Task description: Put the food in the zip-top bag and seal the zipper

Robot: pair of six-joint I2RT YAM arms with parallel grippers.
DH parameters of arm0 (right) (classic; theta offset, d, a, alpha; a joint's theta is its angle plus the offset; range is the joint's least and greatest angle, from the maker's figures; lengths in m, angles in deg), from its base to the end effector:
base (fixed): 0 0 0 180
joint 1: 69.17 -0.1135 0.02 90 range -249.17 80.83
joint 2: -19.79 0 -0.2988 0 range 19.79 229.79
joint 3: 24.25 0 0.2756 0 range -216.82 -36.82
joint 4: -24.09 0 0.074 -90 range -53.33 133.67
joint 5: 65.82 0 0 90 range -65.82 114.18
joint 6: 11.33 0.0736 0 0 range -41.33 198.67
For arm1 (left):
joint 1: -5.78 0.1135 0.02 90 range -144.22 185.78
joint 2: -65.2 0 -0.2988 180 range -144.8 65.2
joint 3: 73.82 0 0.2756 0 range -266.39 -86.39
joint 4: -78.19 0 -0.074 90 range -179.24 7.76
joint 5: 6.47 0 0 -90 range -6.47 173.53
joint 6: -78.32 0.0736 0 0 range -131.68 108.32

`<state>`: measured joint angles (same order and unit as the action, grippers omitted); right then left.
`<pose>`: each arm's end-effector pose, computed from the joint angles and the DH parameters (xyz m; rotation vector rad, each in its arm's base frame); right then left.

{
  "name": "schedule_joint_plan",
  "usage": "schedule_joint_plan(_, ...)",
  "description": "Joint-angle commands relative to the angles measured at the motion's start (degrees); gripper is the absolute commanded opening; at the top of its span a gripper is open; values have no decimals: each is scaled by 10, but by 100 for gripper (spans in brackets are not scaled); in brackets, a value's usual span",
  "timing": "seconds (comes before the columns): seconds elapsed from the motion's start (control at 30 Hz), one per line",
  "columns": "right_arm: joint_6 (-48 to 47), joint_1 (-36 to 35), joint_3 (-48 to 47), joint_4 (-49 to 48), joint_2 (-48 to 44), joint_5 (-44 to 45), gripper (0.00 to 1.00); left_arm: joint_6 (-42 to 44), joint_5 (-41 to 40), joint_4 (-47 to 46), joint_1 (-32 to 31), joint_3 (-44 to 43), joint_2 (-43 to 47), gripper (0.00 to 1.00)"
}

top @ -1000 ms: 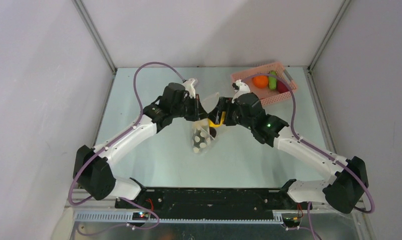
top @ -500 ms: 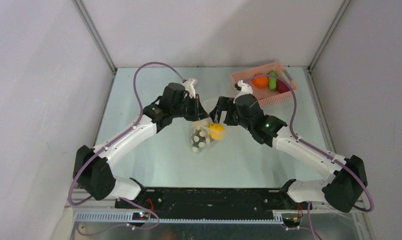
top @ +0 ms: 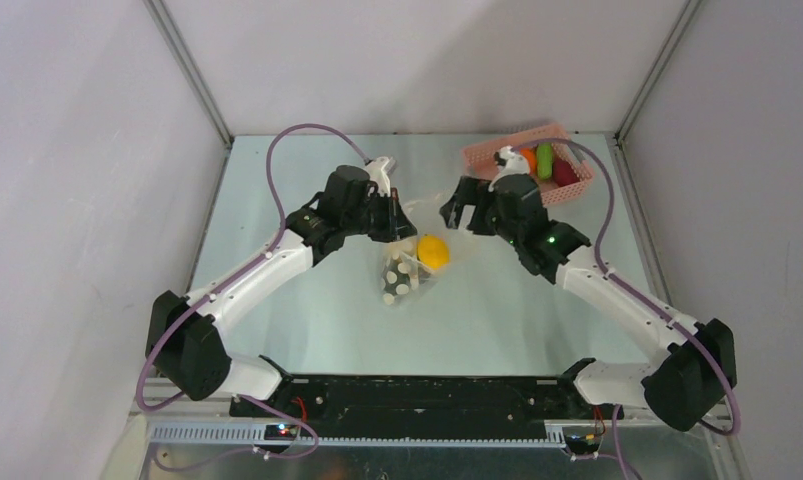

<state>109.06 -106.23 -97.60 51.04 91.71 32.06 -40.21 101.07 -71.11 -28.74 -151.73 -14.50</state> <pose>0.2737 0.1941 0.3411 -0.0306 2.0650 0.6043 0.2871 -0.2244 0.3214 0.3092 2.2471 -0.9457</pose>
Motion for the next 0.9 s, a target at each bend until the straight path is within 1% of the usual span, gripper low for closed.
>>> schedule_joint_plan(0.0, -26, 66, -4, -30, -32, -21, 99, -1, -11, -14, 3, -3, 31, 0)
schedule_joint_plan(0.1, -34, 120, -15, -20, -24, -5, 99, 2, -17, -13, 4, -4, 35, 0)
schedule_joint_plan(0.17, -43, 151, -36, 5, -1, 12, 99, 5, -18, -10, 3, -6, 38, 0)
schedule_joint_plan(0.27, -67, 188, -74, 32, 63, 43, 99, 7, -17, -7, 4, -6, 43, 0)
schedule_joint_plan(0.37, -74, 208, -136, 65, 122, 63, 100, 7, -14, -8, 3, -5, 44, 0)
schedule_joint_plan(0.53, -92, 229, -181, 18, 230, 91, 99, 9, -13, -11, 3, -6, 39, 0)
schedule_joint_plan(0.6, -77, 242, -221, 10, 276, 100, 99, 12, -12, -8, 3, -7, 36, 0)
schedule_joint_plan(0.63, -71, 246, -238, 17, 310, 93, 99, 13, -13, -5, 3, -7, 34, 0)
schedule_joint_plan(0.73, -35, 271, -336, 60, 380, 80, 99, 15, -15, -2, 3, -10, 27, 0)
schedule_joint_plan(0.77, -29, 277, -353, 64, 411, 77, 100, 15, -14, -1, 3, -12, 24, 0)
schedule_joint_plan(0.87, -6, 286, -407, 50, 458, 70, 100, 19, -15, 2, 3, -18, 15, 0)
